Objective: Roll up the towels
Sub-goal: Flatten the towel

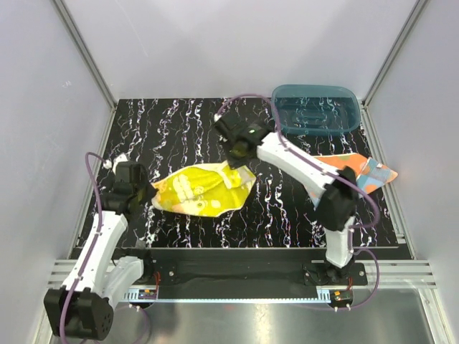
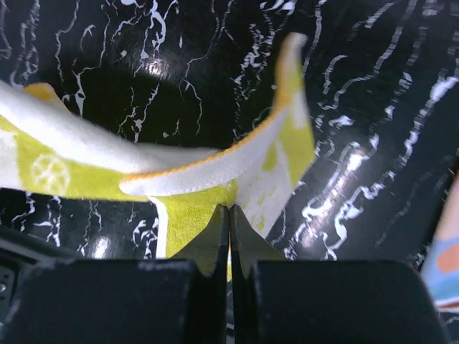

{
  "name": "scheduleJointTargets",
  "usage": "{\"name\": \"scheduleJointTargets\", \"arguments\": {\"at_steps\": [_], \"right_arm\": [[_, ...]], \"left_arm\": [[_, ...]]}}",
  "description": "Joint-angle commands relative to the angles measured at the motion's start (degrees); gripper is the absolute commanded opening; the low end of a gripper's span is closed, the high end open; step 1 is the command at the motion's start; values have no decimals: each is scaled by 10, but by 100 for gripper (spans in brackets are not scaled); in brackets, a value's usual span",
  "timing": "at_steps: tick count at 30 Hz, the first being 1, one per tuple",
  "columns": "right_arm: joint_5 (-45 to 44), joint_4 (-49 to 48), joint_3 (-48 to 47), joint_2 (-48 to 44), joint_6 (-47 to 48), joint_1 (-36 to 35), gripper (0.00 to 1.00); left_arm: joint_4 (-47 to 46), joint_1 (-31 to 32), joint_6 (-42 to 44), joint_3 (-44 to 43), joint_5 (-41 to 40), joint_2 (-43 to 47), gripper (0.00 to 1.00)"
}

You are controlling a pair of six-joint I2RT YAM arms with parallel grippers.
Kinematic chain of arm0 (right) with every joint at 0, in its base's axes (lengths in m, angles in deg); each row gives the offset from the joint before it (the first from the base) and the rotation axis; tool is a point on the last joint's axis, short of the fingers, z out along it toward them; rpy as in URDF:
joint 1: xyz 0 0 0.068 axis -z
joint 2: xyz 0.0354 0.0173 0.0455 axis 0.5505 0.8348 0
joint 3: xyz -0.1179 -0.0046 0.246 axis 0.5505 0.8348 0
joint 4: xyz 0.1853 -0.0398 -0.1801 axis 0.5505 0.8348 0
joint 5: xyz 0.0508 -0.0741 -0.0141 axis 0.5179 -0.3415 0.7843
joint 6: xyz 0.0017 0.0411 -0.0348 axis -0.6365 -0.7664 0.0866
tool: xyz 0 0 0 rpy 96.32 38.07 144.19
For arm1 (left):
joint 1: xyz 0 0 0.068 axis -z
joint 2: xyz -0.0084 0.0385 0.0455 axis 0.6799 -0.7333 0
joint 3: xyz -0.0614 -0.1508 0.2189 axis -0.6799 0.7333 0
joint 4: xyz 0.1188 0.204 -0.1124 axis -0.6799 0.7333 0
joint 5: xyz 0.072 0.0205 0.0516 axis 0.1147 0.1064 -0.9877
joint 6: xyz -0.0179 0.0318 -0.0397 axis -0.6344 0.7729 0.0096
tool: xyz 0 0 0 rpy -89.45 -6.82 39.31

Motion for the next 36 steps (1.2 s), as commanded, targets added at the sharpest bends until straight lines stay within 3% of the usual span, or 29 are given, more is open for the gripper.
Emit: {"name": "scheduleJointTargets", "arguments": {"at_steps": [1, 9, 17, 22, 28, 32, 35, 36], "right_arm": [[-40, 26, 37, -91, -36, 5, 0], [-53, 29, 168, -263, -114, 6, 0], [-24, 27, 294, -475, -232, 5, 0], [-40, 29, 344, -543, -277, 5, 0], [-107, 34, 317, -421, -240, 56, 0], [17, -63, 334, -328, -153, 233, 0], [36, -89, 285, -210, -116, 264, 0], [42, -83, 231, -174, -107, 269, 2]], "left_arm": [[35, 0, 61, -58, 32, 43, 0], [151, 2, 155, -188, 14, 96, 0], [220, 2, 211, -266, 64, 154, 0], [266, 3, 224, -302, 63, 143, 0], [225, 2, 217, -270, 33, 28, 0], [155, -9, 232, -261, 1, -104, 0], [114, -25, 236, -290, 3, -220, 0], [110, -28, 228, -320, 3, -277, 0]]}}
